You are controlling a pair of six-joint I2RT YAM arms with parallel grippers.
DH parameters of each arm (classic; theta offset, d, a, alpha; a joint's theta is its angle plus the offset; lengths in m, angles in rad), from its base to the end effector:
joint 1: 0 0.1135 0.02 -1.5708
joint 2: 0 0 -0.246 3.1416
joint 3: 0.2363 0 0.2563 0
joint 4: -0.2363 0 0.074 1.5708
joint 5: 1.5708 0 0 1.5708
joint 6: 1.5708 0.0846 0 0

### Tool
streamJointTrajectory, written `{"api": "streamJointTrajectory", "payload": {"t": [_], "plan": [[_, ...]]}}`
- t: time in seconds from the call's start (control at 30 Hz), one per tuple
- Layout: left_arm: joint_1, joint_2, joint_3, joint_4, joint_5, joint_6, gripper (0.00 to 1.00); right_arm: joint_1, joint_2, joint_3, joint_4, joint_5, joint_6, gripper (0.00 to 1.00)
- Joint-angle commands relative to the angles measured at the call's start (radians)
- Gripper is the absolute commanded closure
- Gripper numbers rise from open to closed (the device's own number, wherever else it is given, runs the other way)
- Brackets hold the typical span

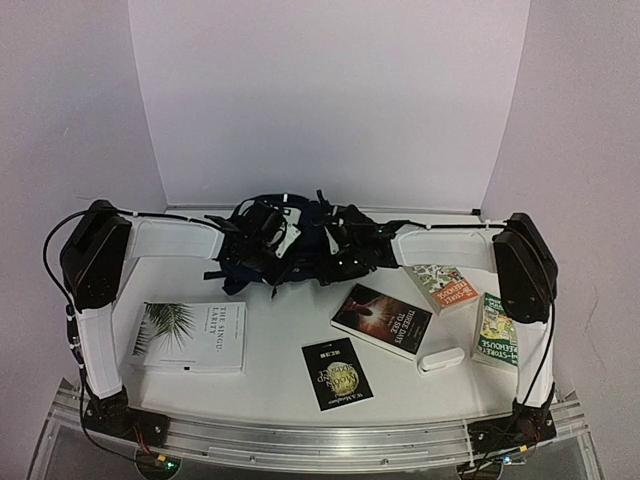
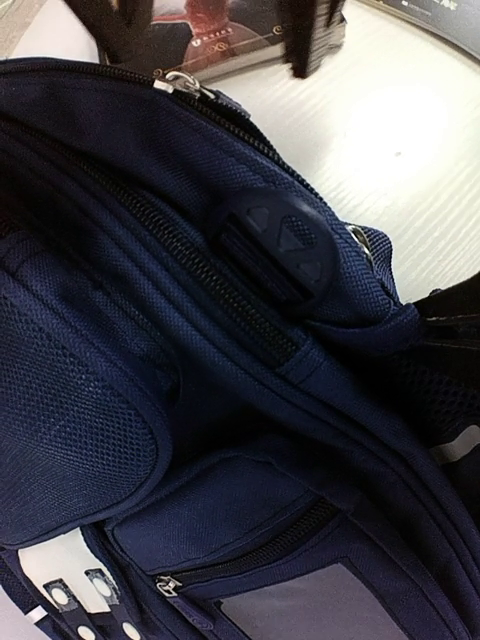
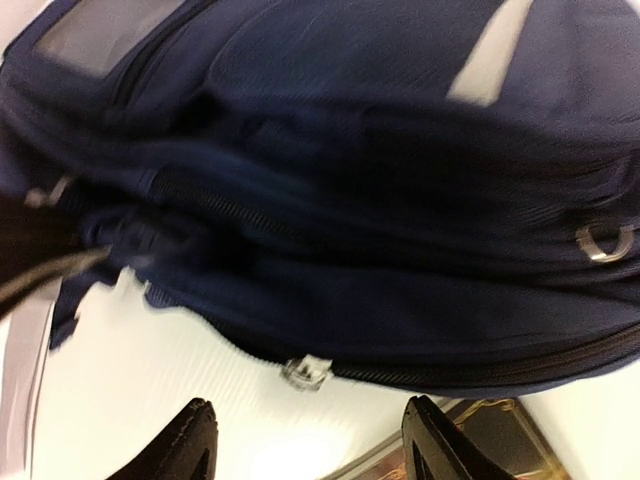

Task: Pack the student bag
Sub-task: Unzip the student bag at the center of the board.

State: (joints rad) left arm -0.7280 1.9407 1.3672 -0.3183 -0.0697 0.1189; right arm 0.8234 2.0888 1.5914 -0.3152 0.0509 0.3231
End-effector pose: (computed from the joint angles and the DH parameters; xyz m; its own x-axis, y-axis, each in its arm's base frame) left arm 0.3401 -0.2952 0.1348 -0.5020 0.6059 -0.6172 0.6956 0.7069 0.1283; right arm 0.3419 0.3626 0.1460 -0.6930 -0.2813 -0.6638 -0.5153 0.8372 0.1833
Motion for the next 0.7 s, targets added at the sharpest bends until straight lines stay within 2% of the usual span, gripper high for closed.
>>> {"api": "streamJointTrajectory", "payload": {"t": [0.0,0.1,0.23,0.33,0.4,0.53,0.67], "plan": [[-0.011,-0.015,0.068,0.041,0.022,-0.049,1.00,0.002,0.032,0.079,0.018,0.170,0.052,0.39],[-0.013,-0.018,0.063,0.042,0.023,-0.053,1.00,0.003,0.063,0.100,0.016,0.217,0.060,0.43],[-0.013,-0.032,0.046,0.052,0.016,-0.059,1.00,0.001,0.062,0.096,0.012,0.236,0.052,0.55],[-0.013,-0.038,0.038,0.058,0.007,-0.059,1.00,-0.008,0.036,0.071,0.010,0.230,0.033,0.60],[-0.013,-0.031,0.043,0.052,0.001,-0.058,1.00,-0.018,0.015,0.054,0.010,0.189,0.012,0.58],[-0.013,-0.007,0.060,0.044,0.002,-0.059,1.00,-0.017,-0.022,0.030,0.012,0.027,-0.032,0.44],[-0.013,0.007,0.074,0.042,0.011,-0.062,1.00,-0.008,-0.032,0.027,0.015,-0.061,-0.020,0.39]]}}
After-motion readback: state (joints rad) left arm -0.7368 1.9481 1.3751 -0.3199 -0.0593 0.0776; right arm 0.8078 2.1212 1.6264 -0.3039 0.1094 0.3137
